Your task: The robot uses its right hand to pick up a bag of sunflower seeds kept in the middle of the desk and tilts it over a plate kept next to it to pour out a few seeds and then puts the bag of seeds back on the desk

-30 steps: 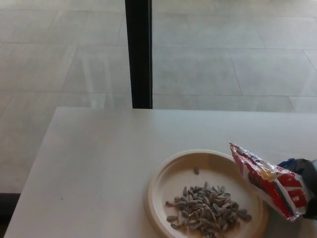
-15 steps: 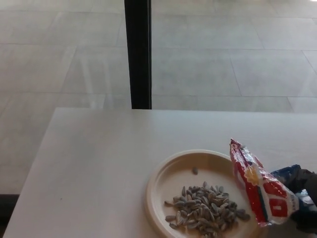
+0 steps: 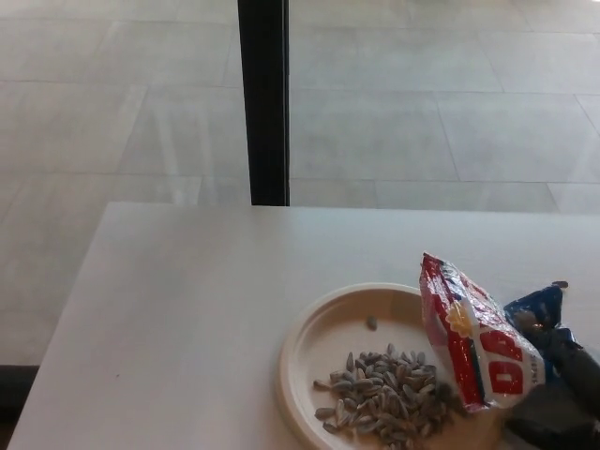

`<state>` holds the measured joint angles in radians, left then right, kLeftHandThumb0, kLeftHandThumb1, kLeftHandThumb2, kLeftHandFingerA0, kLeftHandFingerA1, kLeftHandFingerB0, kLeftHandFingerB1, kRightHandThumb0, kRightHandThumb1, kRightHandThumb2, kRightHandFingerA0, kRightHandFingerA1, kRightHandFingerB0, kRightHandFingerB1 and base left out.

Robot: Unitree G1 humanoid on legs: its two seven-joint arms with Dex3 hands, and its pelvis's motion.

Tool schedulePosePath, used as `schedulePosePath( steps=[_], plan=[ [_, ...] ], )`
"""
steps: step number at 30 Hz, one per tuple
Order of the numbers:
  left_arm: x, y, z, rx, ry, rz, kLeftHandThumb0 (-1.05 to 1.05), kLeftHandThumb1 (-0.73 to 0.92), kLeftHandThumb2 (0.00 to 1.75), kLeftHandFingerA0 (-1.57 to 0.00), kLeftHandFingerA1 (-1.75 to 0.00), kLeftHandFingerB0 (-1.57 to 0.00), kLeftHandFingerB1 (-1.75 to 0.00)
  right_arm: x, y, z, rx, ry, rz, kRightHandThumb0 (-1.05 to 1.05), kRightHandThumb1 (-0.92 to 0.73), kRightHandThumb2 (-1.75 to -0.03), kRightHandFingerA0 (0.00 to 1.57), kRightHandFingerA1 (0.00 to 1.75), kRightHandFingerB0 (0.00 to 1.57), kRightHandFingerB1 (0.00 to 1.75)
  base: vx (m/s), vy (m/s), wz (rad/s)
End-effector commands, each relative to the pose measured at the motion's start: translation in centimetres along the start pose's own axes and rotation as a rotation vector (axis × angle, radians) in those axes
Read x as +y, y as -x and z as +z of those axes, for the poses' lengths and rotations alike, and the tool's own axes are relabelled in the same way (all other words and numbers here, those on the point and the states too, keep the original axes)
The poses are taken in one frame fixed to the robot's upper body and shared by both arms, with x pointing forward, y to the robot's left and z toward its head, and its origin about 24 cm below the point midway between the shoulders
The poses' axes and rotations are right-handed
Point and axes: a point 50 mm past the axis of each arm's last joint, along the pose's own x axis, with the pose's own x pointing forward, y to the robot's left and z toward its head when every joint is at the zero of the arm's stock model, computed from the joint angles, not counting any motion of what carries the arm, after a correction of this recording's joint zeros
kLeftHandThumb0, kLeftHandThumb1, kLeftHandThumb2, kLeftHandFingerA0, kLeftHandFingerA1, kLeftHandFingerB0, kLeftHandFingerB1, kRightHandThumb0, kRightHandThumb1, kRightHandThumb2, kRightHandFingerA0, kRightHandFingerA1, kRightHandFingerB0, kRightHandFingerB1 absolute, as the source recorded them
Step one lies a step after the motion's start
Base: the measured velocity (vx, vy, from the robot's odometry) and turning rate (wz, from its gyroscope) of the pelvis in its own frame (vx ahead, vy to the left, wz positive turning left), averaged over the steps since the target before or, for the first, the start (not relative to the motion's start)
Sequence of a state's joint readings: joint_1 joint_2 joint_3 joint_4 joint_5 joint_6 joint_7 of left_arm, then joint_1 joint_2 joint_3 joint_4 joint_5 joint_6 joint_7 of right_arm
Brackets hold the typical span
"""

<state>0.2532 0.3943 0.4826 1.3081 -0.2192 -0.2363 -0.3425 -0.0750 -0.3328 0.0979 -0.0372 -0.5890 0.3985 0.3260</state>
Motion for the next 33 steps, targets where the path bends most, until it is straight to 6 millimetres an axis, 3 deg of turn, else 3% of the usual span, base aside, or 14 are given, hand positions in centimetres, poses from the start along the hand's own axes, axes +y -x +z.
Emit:
schedulePosePath(
  steps=[1, 6, 7, 11, 12, 18, 21, 22, 27, 28, 29, 30, 31, 33],
  plan=[
    [0.2, 0.1, 0.1, -0.016, -0.014, 0.019, -0.75, 0.74, 0.62, -0.42, -0.52, -0.37, -0.38, -0.9, 0.6, -1.3, 0.034, -0.053, 0.027, -0.89, -0.53, -0.89, 0.0, 0.29, 0.0, 0.0, 0.0, 0.0, 0.0],
    [0.3, 0.2, 0.0, -0.019, 0.004, 0.017, -0.74, 0.73, 0.62, -0.42, -0.52, -0.39, -0.39, -1.8, 1.1, -1.8, 0.022, -0.071, 0.017, -0.88, -0.52, -0.89, 0.0, 0.28, 0.0, 0.0, 0.0, 0.0, 0.0],
    [0.3, 0.2, 0.0, -0.018, 0.014, 0.017, -0.74, 0.73, 0.62, -0.42, -0.54, -0.39, -0.39, -1.9, 1.3, -1.9, 0.012, -0.083, 0.013, -0.92, -0.4, -0.69, 0.0, 0.0, 0.0, 0.0, 0.0, 0.0, 0.0],
    [0.3, 0.1, 0.0, -0.011, 0.017, 0.034, -0.79, 0.57, 0.76, -0.42, -0.58, -0.38, -0.46, -3.6, 2.5, -1.4, -0.075, -0.182, -0.018, -0.87, -0.44, -0.69, 0.0, 0.0, 0.0, 0.0, 0.0, 0.0, 0.0],
    [0.3, 0.1, 0.0, -0.014, 0.009, 0.03, -0.74, 0.72, 0.62, -0.43, -0.56, -0.41, -0.41, -4.0, 2.8, -1.4, -0.087, -0.205, -0.024, -0.86, -0.46, -0.68, 0.0, 0.0, 0.0, 0.0, 0.0, 0.0, 0.0],
    [0.3, 0.1, 0.0, -0.007, -0.015, 0.032, -0.75, 0.73, 0.62, -0.44, -0.53, -0.43, -0.4, -7.0, 4.7, -1.4, -0.185, -0.335, -0.079, -0.9, -0.48, -0.71, 0.0, 0.0, 0.0, 0.0, 0.0, 0.0, 0.0],
    [0.4, 0.1, 0.1, -0.005, -0.007, 0.035, -0.74, 0.73, 0.62, -0.44, -0.54, -0.42, -0.4, -8.2, 5.7, -1.7, -0.181, -0.379, -0.081, -0.86, -0.5, -0.56, 0.0, 0.0, 0.0, 0.0, 0.0, 0.0, 0.0],
    [0.4, 0.1, 0.0, -0.006, -0.015, 0.033, -0.74, 0.74, 0.62, -0.45, -0.53, -0.42, -0.4, -9.3, 6.8, -2.8, -0.182, -0.427, -0.107, -0.74, -0.38, -0.66, 0.0, 0.0, 0.0, 0.0, 0.0, 0.0, 0.0],
    [0.5, 0.1, 0.3, -0.023, -0.006, 0.031, -0.75, 0.73, 0.62, -0.45, -0.55, -0.43, -0.4, -12.6, 10.5, -7.9, -0.133, -0.663, -0.251, -0.53, -0.44, -0.63, 0.0, 0.0, 0.0, 0.03, 0.0, 0.0, 0.0],
    [0.5, 0.0, 0.5, -0.015, 0.005, 0.04, -0.72, 0.73, 0.62, -0.45, -0.51, -0.41, -0.39, -13.2, 11.4, -9.0, -0.122, -0.724, -0.299, -0.63, -0.32, -0.61, 0.0, 0.2, 0.0, 0.0, 0.0, 0.0, 0.0],
    [0.5, 0.0, 0.5, -0.013, 0.01, 0.038, -0.73, 0.73, 0.62, -0.45, -0.5, -0.41, -0.38, -13.8, 12.4, -10.5, -0.105, -0.791, -0.392, -0.7, -0.39, -0.59, 0.0, 0.0, 0.08, 0.12, 0.0, 0.0, 0.0],
    [0.5, -0.1, 0.6, -0.018, 0.028, 0.036, -0.74, 0.73, 0.62, -0.46, -0.48, -0.39, -0.37, -14.3, 13.3, -12.0, -0.115, -0.868, -0.472, -0.69, -0.43, -0.58, 0.0, 0.0, 0.07, 0.15, 0.0, 0.0, 0.0],
    [0.4, -0.1, 0.7, -0.022, 0.039, 0.029, -0.78, 0.72, 0.62, -0.44, -0.49, -0.39, -0.37, -15.0, 14.9, -14.4, -0.081, -0.992, -0.607, -0.7, -0.47, -0.56, 0.0, 0.0, 0.01, 0.44, 0.0, 0.0, 0.0],
    [0.3, -0.2, 0.8, -0.025, 0.035, 0.022, -0.78, 0.73, 0.62, -0.43, -0.48, -0.36, -0.36, -15.4, 17.1, -17.5, -0.045, -1.177, -0.811, -0.61, -0.49, -0.64, 0.0, 0.14, 0.03, 0.49, 0.0, 0.0, 0.0]
  ],
)
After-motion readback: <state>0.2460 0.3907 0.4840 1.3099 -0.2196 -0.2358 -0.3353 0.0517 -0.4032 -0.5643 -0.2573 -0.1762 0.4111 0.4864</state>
